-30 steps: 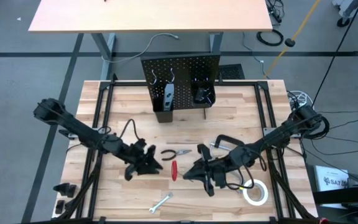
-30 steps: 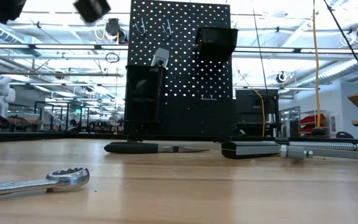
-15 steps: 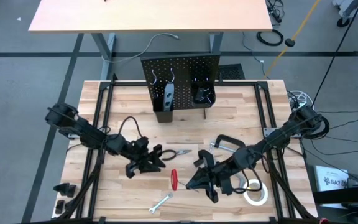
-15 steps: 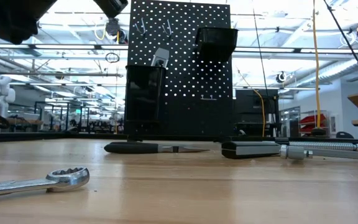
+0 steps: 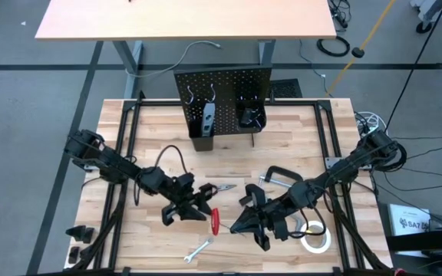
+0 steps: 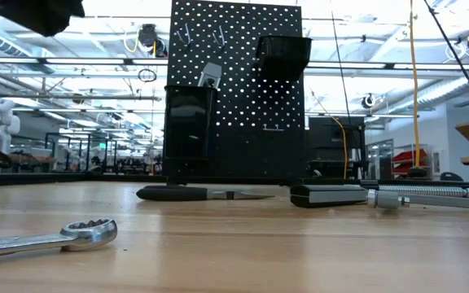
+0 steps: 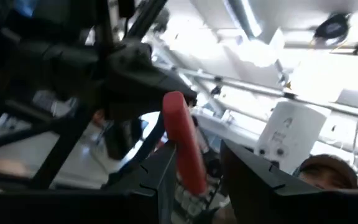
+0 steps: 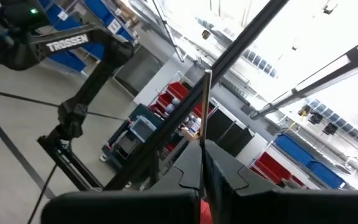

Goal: Hang tools onto peg board
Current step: Put the allen wrench into the left black bin on the pegboard

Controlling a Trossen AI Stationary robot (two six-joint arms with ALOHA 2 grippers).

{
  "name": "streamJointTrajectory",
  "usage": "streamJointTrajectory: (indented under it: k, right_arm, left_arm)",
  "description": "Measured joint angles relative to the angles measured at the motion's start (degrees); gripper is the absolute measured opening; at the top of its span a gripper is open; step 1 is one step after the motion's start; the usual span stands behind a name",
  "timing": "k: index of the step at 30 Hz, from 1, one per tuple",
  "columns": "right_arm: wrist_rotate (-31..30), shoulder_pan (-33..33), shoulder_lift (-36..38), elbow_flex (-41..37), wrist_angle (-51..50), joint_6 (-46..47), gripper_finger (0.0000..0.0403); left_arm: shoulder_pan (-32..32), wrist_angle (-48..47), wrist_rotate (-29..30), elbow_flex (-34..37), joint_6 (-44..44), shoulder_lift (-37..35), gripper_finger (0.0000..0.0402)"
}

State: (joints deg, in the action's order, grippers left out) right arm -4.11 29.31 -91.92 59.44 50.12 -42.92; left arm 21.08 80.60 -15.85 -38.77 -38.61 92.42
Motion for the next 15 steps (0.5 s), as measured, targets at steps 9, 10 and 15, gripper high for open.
streamJointTrajectory:
  k: [9,10,15]
  right_arm:
    - [-0.5,-0.3,0.0,0.0,-0.3,-0.4,0.0001]
    - [-0.5,-0.3,0.0,0.0,-0.4,-0.4,0.0001]
    - [-2.8,-0.4,0.0,0.0,-2.9,-0.4,0.0001]
  left_arm:
    - [0.0,-6.1,2.4,-1.1,0.3,0.1,0.0128]
    - [0.0,-6.0,2.4,-1.1,0.3,0.1,0.0128]
    - [0.0,-5.0,1.3,-1.1,0.4,0.1,0.0128]
